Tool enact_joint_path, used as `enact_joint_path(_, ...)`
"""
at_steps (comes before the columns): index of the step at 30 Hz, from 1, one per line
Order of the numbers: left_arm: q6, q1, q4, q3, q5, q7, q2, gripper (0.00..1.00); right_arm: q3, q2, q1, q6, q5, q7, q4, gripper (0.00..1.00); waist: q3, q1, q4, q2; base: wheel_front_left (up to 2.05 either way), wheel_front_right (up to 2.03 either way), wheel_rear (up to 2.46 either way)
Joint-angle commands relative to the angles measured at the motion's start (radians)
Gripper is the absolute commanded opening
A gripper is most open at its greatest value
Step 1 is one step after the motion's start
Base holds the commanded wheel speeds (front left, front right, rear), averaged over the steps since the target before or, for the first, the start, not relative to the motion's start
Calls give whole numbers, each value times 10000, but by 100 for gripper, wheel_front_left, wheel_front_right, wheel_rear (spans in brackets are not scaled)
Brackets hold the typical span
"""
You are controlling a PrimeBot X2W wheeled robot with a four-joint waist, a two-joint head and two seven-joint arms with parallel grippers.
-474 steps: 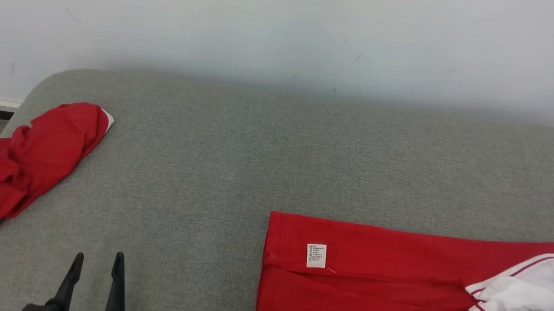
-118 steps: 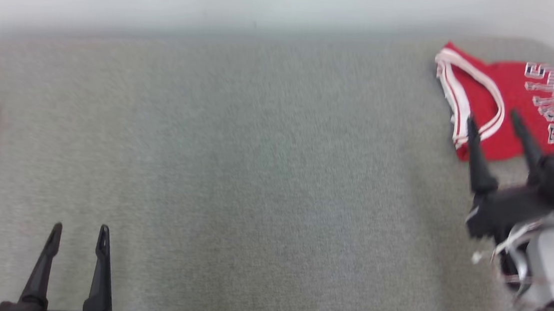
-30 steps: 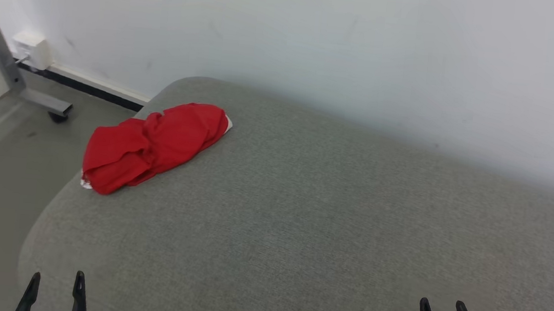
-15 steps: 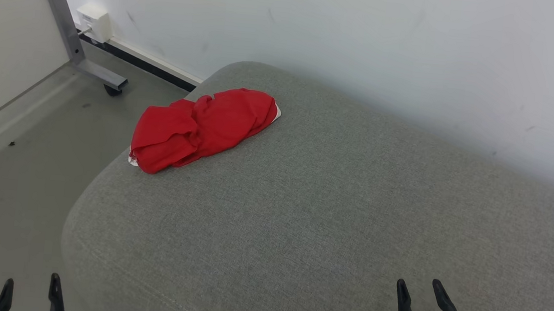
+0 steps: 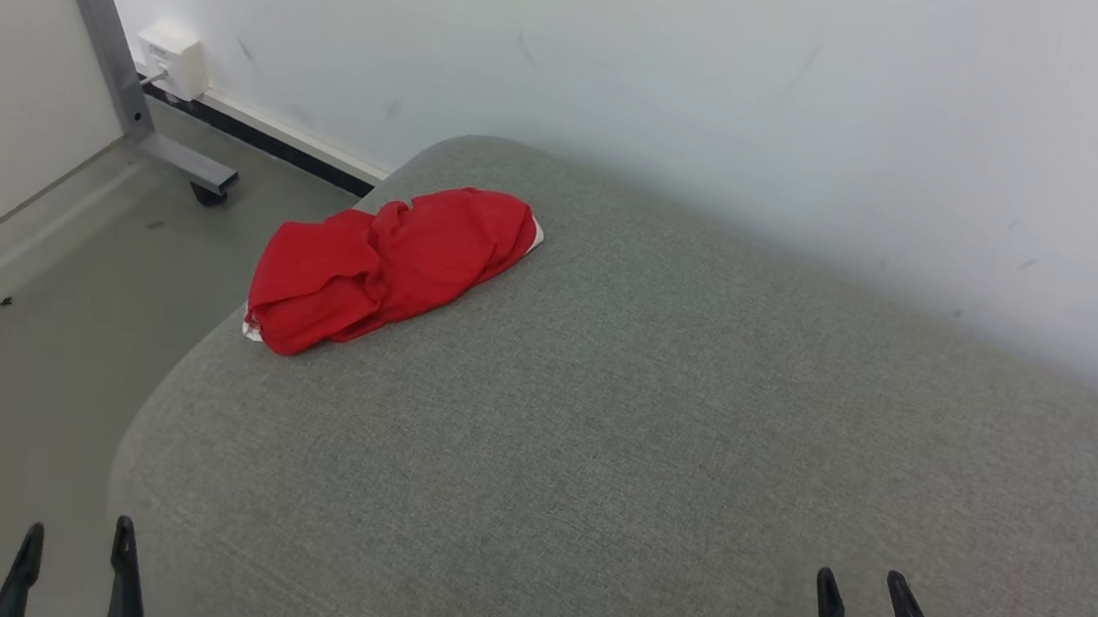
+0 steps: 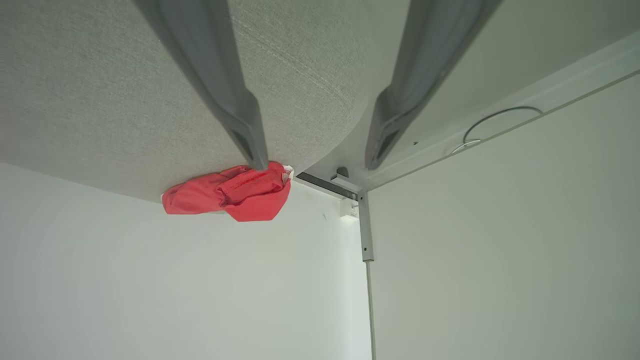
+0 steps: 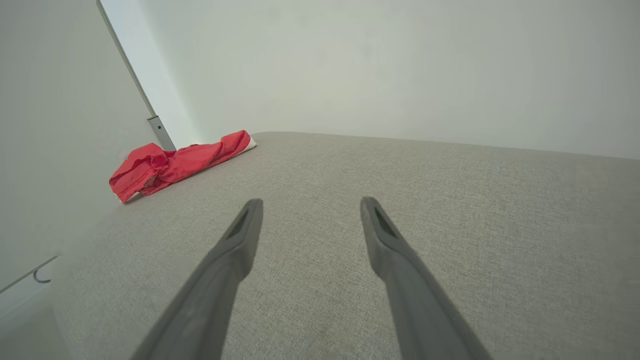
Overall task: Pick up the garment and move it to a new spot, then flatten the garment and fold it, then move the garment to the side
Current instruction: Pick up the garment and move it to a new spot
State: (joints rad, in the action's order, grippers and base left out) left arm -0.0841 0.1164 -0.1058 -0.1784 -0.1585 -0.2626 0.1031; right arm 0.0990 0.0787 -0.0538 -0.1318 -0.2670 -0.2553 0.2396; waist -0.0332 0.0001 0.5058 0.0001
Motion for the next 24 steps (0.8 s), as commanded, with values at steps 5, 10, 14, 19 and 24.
enact_joint_path(5,-146,-1288,-396,147,-104,161,529,100,-321,46,-276,24,264,11,-364,100,157,-1,-728,-1,0,0,0)
enact_joint_path(10,-185,-2377,-698,20,-332,204,920,100,-419,245,-86,24,424,188,-732,100,734,-1,-1438,-1,0,0,0)
enact_joint_path(14,-195,-3517,-1070,-205,-559,232,1371,100,-577,426,111,24,533,357,-1115,100,1480,-1,-2195,-1,0,0,0)
enact_joint_path(19,-240,-4871,-1520,-403,-772,339,1922,100,-829,576,476,24,658,489,-1638,100,2560,-1,-3076,-1,0,0,0)
enact_joint_path(24,-318,-6415,-2226,-201,-907,632,2550,100,-1081,603,866,24,816,460,-2065,100,3743,-1,-3881,-1,0,0,0)
